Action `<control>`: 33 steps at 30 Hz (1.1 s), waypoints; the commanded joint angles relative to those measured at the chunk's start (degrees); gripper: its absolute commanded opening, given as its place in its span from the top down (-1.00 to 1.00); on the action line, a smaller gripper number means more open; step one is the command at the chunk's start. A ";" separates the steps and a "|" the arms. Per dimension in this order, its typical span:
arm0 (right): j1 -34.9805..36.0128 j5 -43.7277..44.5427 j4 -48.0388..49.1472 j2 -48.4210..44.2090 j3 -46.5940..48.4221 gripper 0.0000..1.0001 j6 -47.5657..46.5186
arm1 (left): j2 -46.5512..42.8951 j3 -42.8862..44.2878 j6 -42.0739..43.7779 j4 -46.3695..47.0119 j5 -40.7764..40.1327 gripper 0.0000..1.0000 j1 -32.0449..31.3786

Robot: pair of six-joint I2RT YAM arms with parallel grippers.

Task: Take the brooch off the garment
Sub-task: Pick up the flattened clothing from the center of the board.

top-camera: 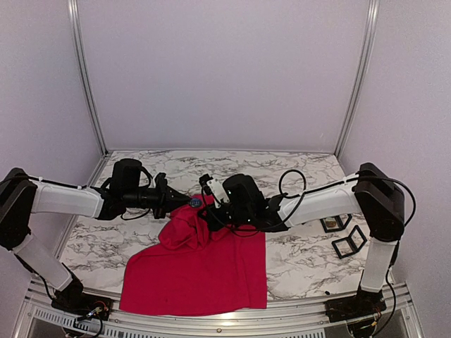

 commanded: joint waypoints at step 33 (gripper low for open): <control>1.32 5.31 -4.34 -6.33 0.84 1.00 0.83 | -3.11 9.79 23.10 -23.16 -0.87 0.35 0.97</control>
